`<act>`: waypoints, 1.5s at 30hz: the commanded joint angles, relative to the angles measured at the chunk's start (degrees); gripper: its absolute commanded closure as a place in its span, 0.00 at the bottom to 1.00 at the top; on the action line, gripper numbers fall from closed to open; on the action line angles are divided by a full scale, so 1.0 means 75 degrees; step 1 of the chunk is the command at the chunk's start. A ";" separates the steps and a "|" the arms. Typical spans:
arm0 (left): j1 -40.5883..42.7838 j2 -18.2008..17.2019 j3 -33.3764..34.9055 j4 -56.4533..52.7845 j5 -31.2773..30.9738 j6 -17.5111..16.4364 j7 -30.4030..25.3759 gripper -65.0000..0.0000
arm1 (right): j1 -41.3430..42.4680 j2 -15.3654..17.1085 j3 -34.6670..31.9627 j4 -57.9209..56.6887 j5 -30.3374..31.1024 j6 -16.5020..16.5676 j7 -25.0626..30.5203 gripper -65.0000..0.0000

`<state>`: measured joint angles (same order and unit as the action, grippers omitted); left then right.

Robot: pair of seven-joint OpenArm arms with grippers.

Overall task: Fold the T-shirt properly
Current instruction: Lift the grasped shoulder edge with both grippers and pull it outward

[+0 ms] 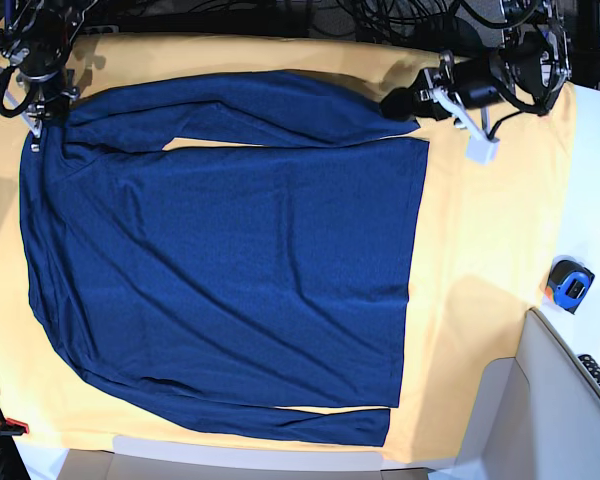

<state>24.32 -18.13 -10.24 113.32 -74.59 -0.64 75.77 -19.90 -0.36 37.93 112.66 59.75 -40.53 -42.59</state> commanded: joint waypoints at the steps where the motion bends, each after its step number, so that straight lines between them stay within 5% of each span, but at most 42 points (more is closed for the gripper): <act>1: -0.0060 -0.0085 -0.0059 0.0135 -0.0235 0.0057 0.0265 1.00 | 0.0092 0.0066 0.0024 0.0140 -0.0025 0.0071 0.0058 1.00; 13: -0.1255 -0.0073 -0.0035 0.0065 -0.0212 0.0057 0.0254 1.00 | 0.1569 0.0066 0.0000 0.0011 -0.1138 0.0276 0.0058 1.00; 26: -0.2779 -0.0050 0.0011 -0.1600 -0.0212 0.0057 0.0254 1.00 | 0.3386 0.0230 -0.0844 -0.2016 -0.2053 0.0288 0.0093 1.00; 35: -0.3189 -0.0073 0.0011 -0.2409 -0.0212 0.0057 0.0277 1.00 | 0.3820 0.0241 -0.0844 -0.2556 -0.2990 0.0288 0.0105 1.00; 45: -0.3236 -0.0062 0.0011 -0.2420 -0.0200 0.0057 0.0242 1.00 | 0.4031 0.0241 -0.0844 -0.2778 -0.3072 0.0288 0.0105 1.00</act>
<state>1.26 -17.96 -10.11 94.30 -74.15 -0.62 76.09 9.39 0.80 31.68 91.07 36.91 -38.81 -42.41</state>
